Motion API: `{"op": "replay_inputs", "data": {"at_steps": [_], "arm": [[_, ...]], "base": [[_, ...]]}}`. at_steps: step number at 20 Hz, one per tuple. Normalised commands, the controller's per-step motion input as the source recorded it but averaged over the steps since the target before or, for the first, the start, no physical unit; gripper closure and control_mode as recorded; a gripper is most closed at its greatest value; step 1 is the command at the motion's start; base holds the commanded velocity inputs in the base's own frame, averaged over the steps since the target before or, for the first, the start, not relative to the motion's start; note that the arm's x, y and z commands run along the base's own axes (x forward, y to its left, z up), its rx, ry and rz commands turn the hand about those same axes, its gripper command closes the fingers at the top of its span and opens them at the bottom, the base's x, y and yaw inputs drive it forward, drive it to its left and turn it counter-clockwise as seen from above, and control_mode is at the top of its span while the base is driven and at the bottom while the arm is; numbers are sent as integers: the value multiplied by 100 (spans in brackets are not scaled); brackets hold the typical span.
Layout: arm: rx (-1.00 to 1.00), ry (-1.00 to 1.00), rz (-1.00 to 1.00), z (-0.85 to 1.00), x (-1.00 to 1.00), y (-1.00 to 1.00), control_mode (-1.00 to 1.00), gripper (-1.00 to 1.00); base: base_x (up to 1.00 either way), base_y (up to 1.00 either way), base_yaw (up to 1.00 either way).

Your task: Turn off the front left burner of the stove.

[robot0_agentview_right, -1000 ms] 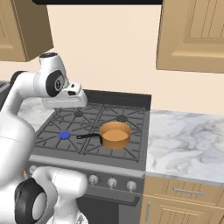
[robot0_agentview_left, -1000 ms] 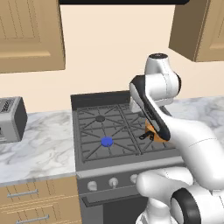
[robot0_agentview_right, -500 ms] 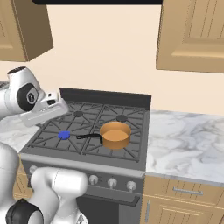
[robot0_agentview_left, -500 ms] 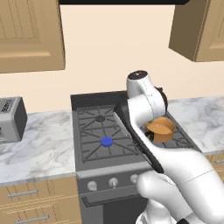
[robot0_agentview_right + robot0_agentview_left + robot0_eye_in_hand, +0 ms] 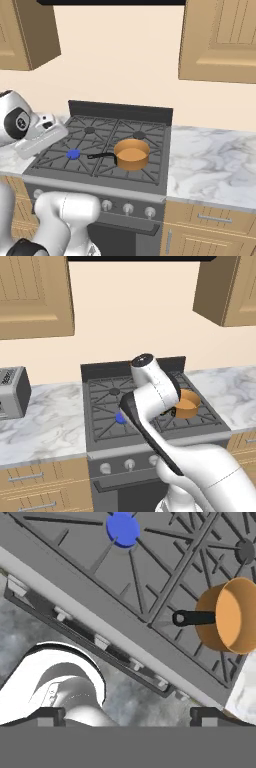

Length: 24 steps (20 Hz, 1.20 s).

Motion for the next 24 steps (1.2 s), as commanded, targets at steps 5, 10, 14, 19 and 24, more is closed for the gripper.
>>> {"op": "replay_inputs", "data": {"at_steps": [5,10,14,19,24], "arm": [[-8,0,12,-19,-18,25,-100,-100],[-10,0,16,-26,-32,15,-100,-100],[-17,0,17,-40,-18,32,-100,-100],[-15,-13,13,-48,-5,44,-100,-100],[-15,-25,5,-57,1,76,-100,-100]], "base": [[0,0,0],[0,0,0],[0,0,0],[0,0,0],[0,0,0]]}}
